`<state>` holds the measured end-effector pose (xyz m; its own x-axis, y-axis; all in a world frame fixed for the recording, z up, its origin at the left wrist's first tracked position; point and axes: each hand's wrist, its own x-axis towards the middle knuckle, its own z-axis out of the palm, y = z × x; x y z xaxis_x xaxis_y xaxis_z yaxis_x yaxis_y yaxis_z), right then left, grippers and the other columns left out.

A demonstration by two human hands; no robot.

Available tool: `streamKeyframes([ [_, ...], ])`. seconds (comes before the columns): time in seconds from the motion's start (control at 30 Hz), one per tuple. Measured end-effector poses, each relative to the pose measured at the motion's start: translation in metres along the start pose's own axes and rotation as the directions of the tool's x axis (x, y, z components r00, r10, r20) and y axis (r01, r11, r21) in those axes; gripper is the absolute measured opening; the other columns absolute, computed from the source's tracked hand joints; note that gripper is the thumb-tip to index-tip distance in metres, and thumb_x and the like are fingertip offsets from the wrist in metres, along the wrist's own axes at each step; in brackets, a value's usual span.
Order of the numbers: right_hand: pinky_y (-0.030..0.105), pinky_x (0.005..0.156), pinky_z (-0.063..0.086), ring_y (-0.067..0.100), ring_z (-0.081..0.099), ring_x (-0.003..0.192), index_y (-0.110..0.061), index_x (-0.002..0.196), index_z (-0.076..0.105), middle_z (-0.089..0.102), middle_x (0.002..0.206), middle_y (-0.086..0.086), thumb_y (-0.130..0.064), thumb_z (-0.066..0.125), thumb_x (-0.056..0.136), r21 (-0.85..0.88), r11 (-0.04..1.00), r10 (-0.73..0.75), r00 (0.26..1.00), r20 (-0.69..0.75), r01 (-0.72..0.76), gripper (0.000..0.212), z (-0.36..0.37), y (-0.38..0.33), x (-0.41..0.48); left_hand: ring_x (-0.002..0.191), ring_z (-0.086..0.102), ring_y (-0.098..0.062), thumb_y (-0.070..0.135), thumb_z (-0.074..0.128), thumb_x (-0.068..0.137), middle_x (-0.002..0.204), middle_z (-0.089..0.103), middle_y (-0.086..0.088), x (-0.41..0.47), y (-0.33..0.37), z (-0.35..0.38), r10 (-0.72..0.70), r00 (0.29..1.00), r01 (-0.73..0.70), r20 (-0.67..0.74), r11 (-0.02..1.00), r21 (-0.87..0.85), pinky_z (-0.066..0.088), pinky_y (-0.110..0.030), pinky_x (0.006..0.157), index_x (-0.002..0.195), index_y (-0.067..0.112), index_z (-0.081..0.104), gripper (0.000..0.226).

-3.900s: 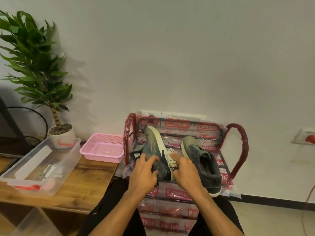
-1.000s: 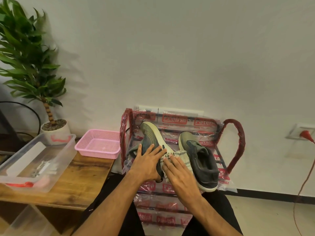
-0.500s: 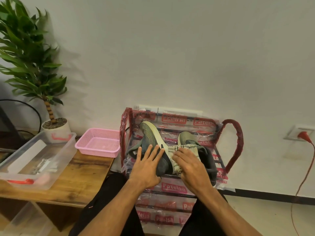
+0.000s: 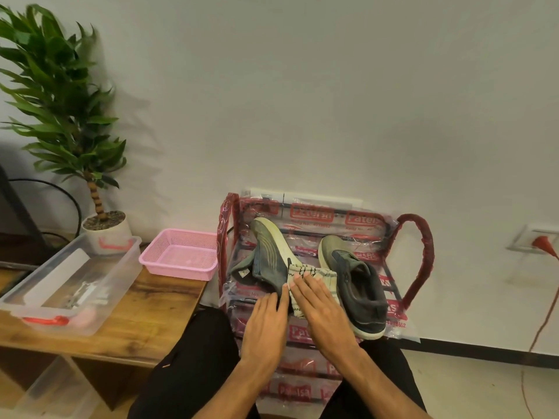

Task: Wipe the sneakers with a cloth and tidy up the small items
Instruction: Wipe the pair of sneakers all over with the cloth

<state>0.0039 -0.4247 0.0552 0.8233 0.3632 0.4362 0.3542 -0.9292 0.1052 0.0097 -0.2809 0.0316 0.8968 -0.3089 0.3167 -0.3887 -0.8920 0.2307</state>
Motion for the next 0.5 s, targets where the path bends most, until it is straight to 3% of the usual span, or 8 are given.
streamKeyframes([
  [0.13,0.036,0.118,0.012,0.026,0.045,0.133,-0.004,0.132,0.058,0.054,0.138,0.012,0.001,0.033,0.077,-0.036,0.999,-0.012,0.999,-0.045,0.011,0.06,0.001,0.006,0.003,0.116,0.053,-0.008,0.012,0.057,0.096,0.141,0.044,0.005,0.002,0.006,-0.002,-0.131,0.991,0.128,0.004,0.957,-0.259,0.047,-0.024,0.098,0.154,0.029,0.019,0.071],
  [0.2,0.037,0.118,0.014,0.026,0.042,0.136,-0.003,0.133,0.056,0.052,0.14,0.013,0.004,0.052,0.076,-0.052,0.998,-0.053,0.993,-0.101,0.048,0.057,0.007,0.002,-0.002,0.112,0.053,0.0,0.004,0.063,0.09,0.132,0.054,0.011,0.006,0.01,-0.005,-0.268,0.963,0.234,0.004,0.834,-0.499,0.046,-0.018,0.095,0.147,0.035,0.037,0.07],
  [0.3,0.041,0.112,0.023,0.027,0.047,0.132,-0.003,0.131,0.058,0.052,0.14,0.014,0.0,0.084,0.059,-0.017,0.993,-0.114,0.993,-0.028,0.114,0.077,0.01,-0.007,-0.014,0.101,0.062,-0.005,-0.008,0.063,0.085,0.114,0.065,0.006,0.012,0.011,-0.011,-0.448,0.89,0.368,0.083,0.6,-0.71,0.052,-0.015,0.077,0.133,0.037,0.052,0.066],
  [0.37,0.042,0.11,0.025,0.028,0.047,0.132,-0.004,0.132,0.057,0.052,0.14,0.014,0.0,0.082,0.059,-0.055,0.992,-0.112,0.994,-0.006,0.112,0.077,0.009,-0.001,-0.012,0.093,0.061,-0.004,-0.01,0.065,0.083,0.104,0.064,0.007,0.016,0.012,-0.014,-0.458,0.878,0.399,0.139,0.54,-0.741,0.048,-0.01,0.066,0.128,0.037,0.052,0.066],
  [0.5,0.038,0.119,0.012,0.031,0.049,0.131,-0.001,0.131,0.058,0.054,0.138,0.015,0.007,0.045,0.076,-0.062,0.998,0.023,0.995,-0.096,-0.029,0.056,0.008,0.009,0.002,0.088,0.058,-0.001,-0.012,0.066,0.081,0.1,0.062,0.007,0.03,0.017,-0.022,-0.451,0.88,0.391,0.15,0.508,-0.767,0.042,-0.006,0.057,0.122,0.04,0.052,0.067],
])
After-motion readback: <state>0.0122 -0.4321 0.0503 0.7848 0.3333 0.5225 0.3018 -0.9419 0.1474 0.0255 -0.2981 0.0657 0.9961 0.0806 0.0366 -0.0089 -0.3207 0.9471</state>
